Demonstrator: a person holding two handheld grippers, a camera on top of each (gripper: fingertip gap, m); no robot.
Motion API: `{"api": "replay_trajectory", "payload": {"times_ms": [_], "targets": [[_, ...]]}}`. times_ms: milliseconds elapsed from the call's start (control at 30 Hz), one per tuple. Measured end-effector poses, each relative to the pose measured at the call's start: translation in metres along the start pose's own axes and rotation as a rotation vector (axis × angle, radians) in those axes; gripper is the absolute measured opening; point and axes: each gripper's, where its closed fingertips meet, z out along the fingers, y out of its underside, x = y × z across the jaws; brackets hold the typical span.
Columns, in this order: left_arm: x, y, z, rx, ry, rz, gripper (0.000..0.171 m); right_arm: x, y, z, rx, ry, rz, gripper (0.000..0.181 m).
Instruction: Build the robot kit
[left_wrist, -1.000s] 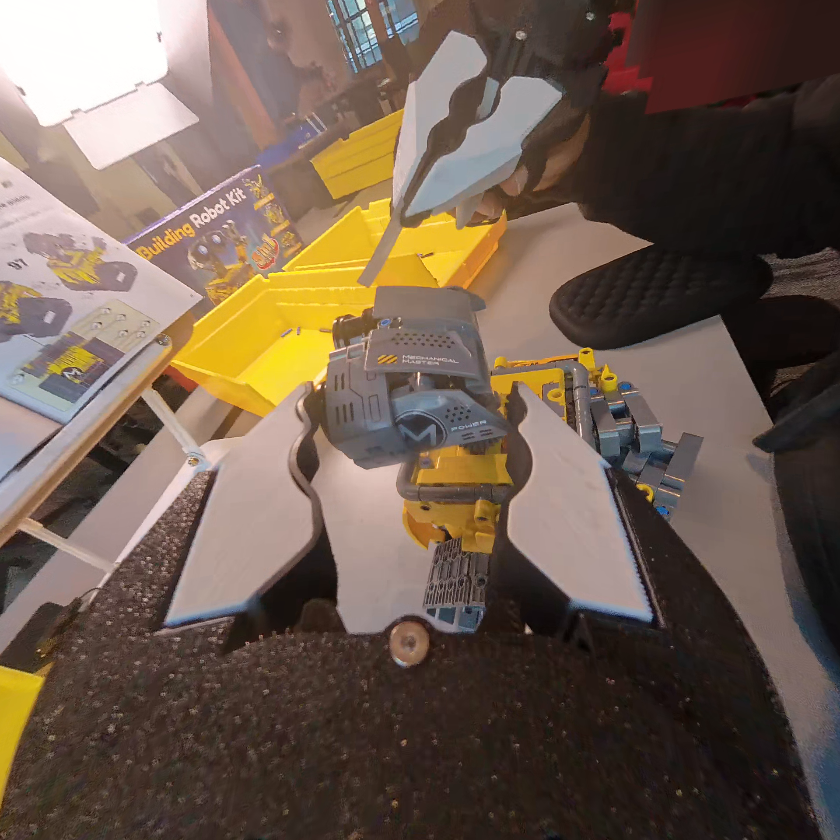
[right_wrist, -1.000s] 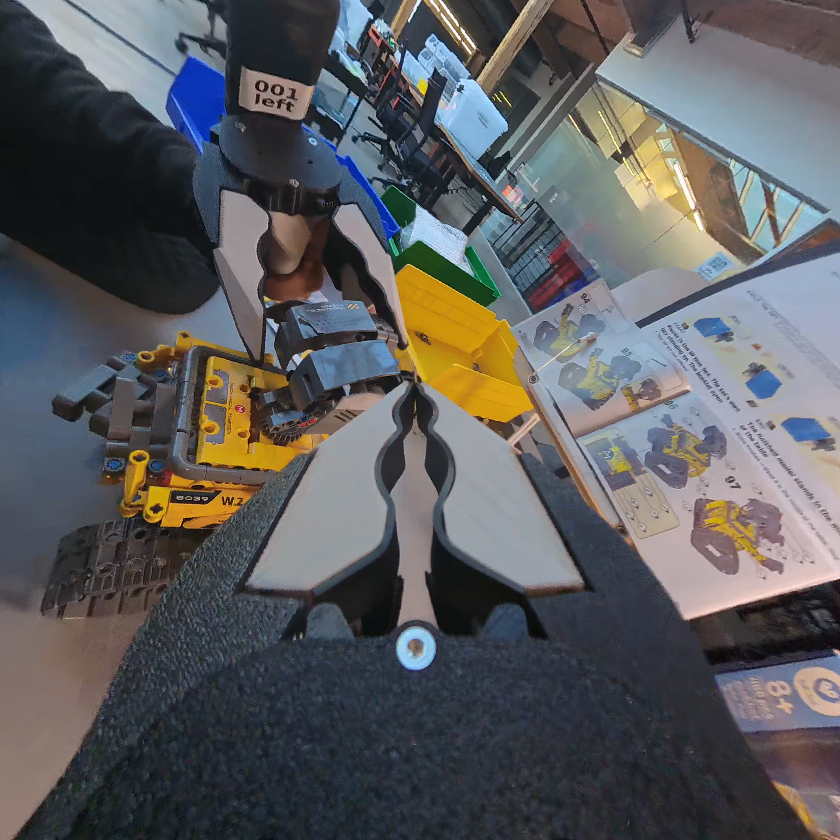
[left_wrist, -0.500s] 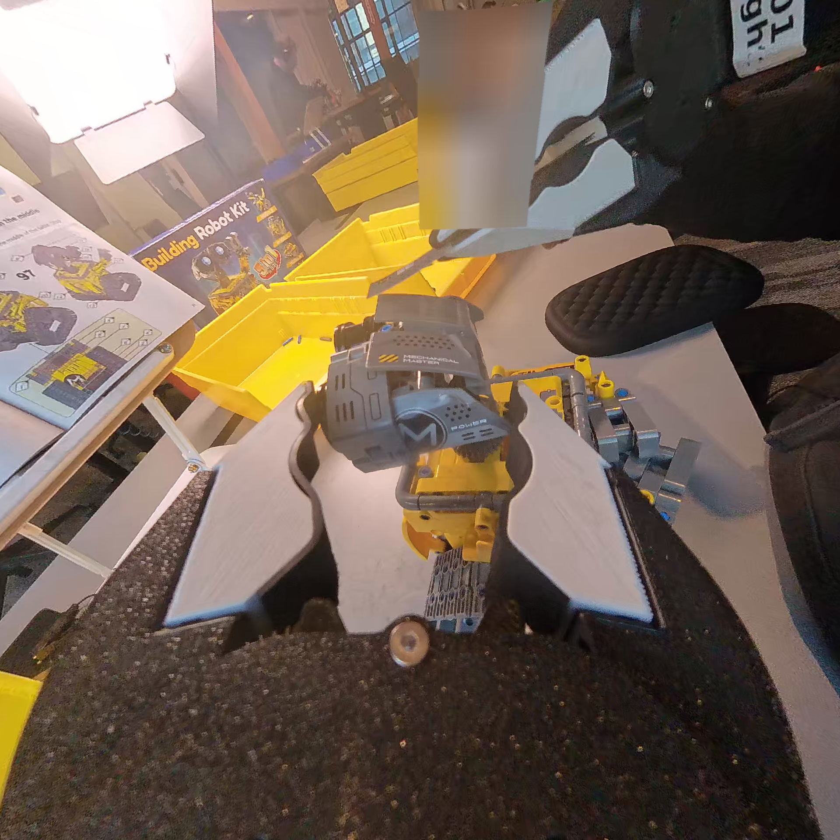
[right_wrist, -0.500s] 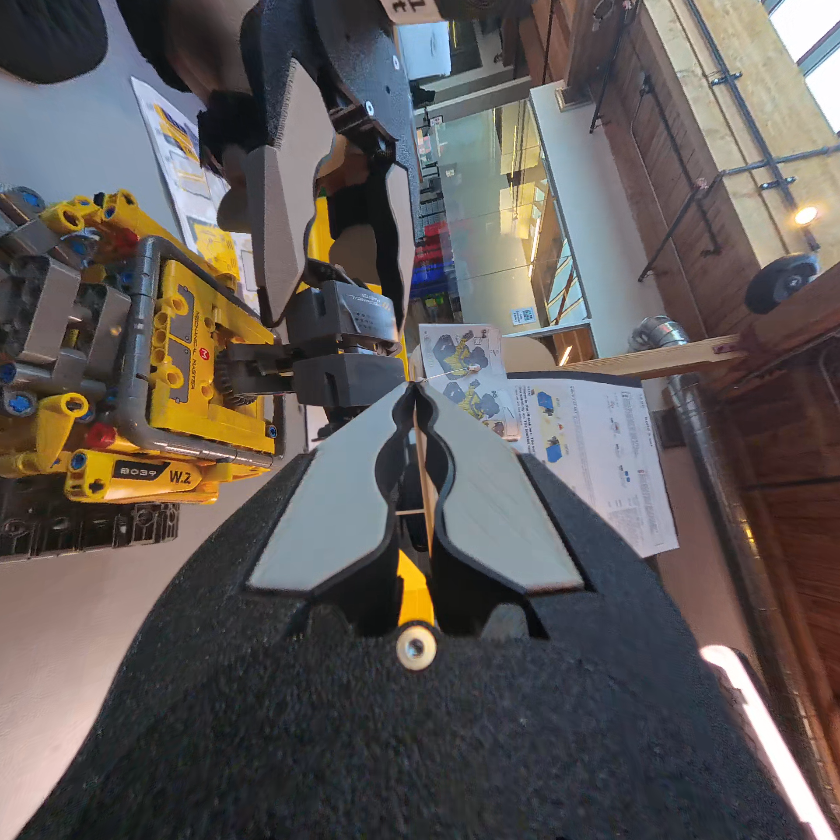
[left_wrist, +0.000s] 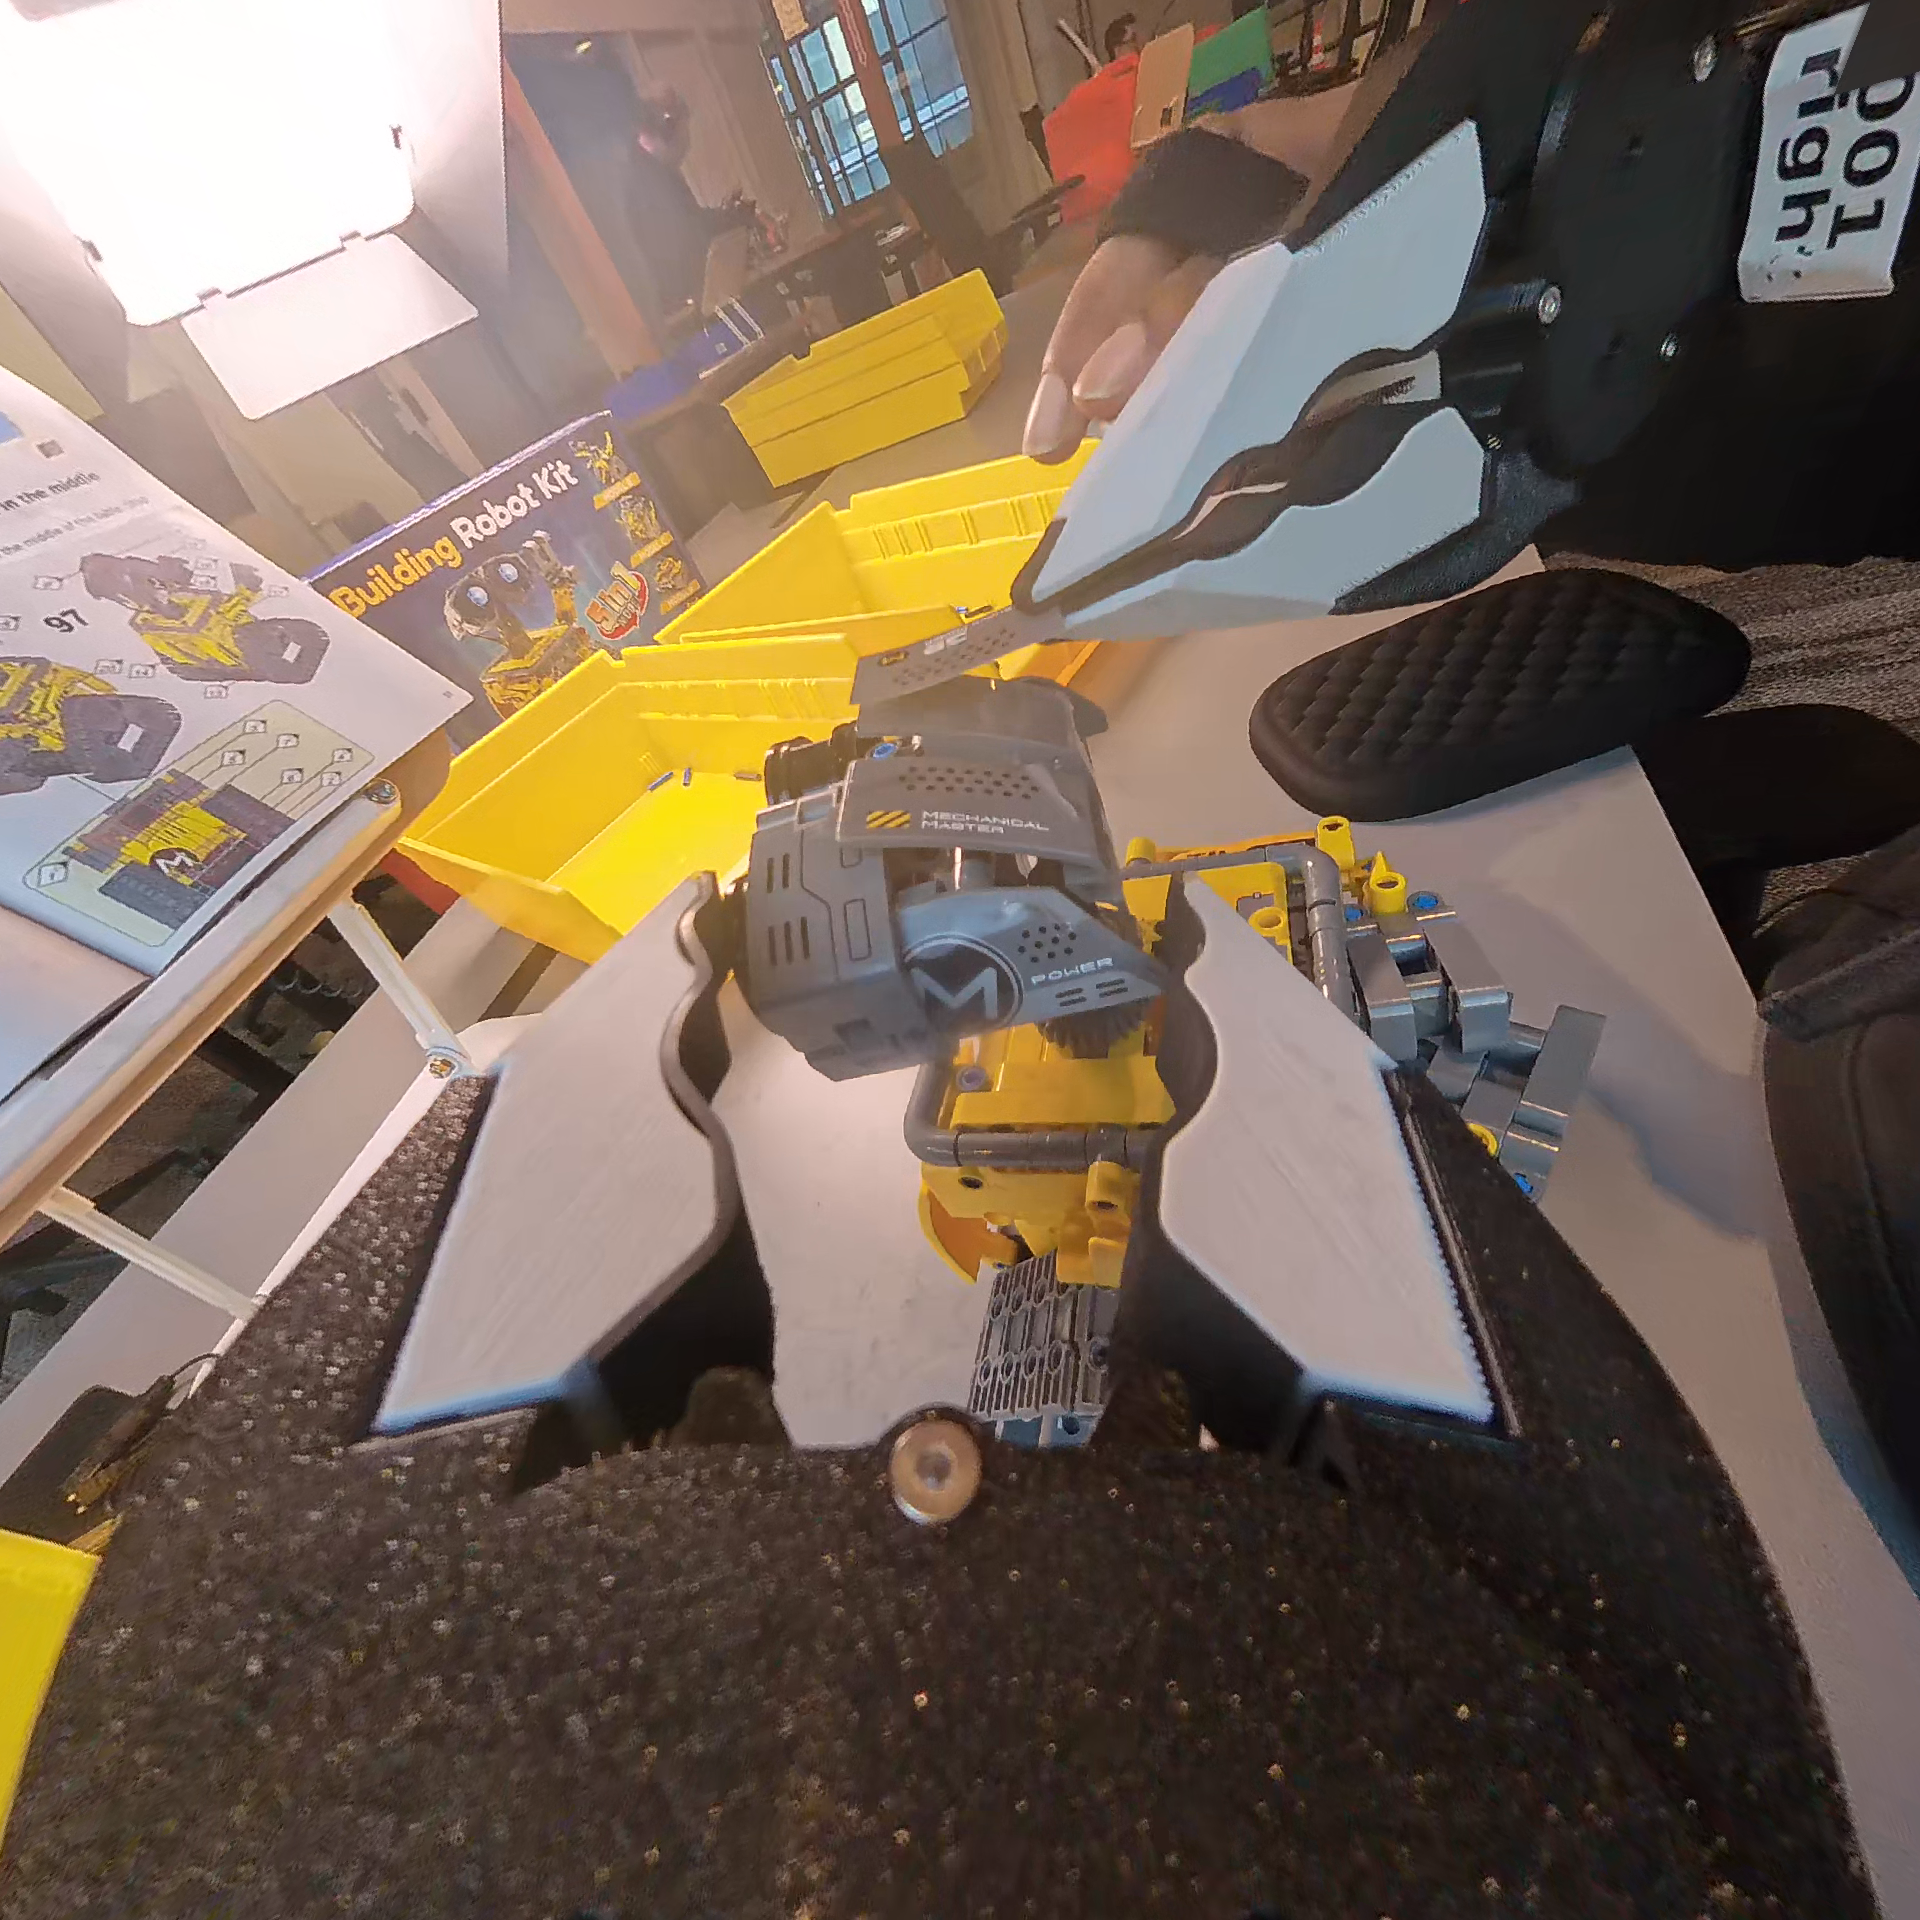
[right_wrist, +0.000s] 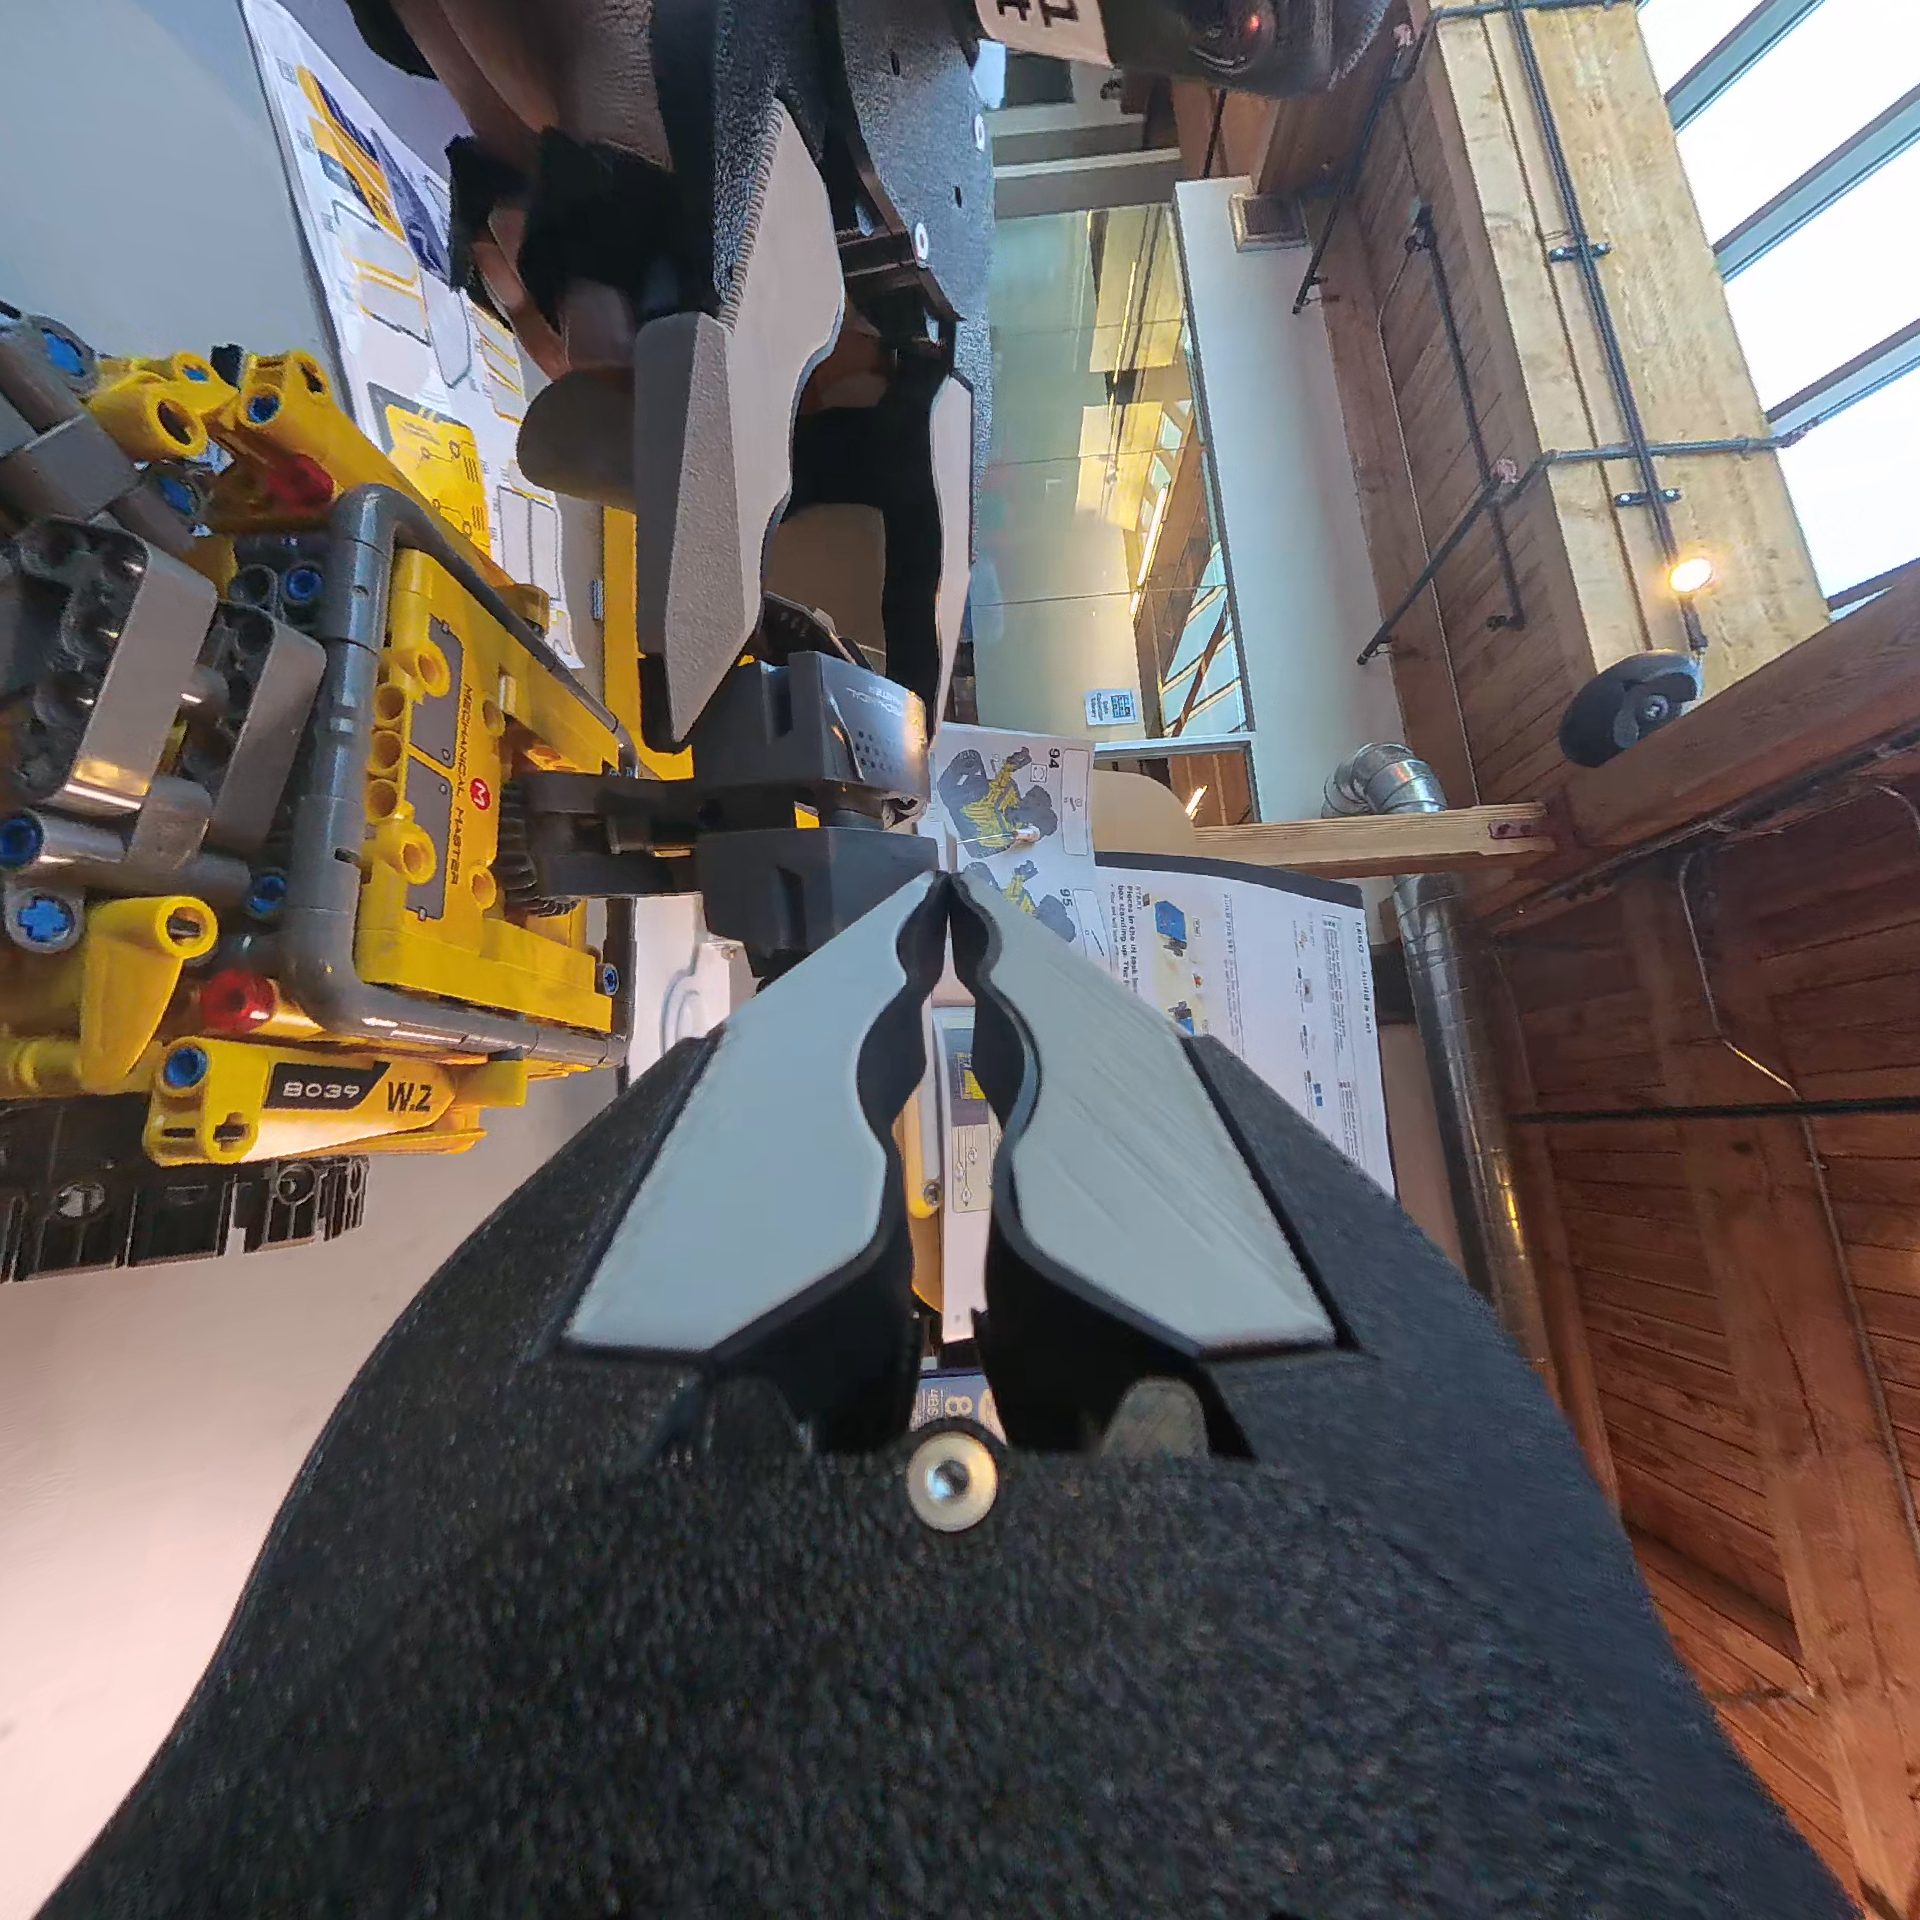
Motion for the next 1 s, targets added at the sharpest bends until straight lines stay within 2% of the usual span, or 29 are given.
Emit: {"api": "replay_trajectory", "payload": {"times_ms": [1000], "targets": [[-0.0006, 0.0003, 0.0005, -0.002, -0.009, 0.0, 0.083, -0.0048, 0.0016, 0.0015, -0.021, -0.013, 0.001, 0.0]]}}
